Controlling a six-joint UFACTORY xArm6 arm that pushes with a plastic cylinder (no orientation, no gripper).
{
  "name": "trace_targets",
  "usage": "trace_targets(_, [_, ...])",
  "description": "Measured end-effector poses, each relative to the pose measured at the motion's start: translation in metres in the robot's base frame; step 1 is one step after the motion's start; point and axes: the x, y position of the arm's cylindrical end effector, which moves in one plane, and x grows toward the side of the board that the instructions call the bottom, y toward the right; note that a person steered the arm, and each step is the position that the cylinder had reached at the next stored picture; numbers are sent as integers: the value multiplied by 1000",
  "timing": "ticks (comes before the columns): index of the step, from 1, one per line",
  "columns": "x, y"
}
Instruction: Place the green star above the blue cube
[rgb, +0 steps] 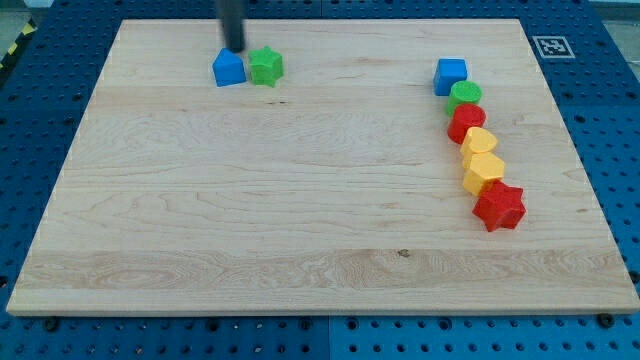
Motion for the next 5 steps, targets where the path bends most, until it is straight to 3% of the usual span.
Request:
trace_targets(1, [2,-52])
trace_targets(2, [14,-47])
trace_targets(5, [45,29])
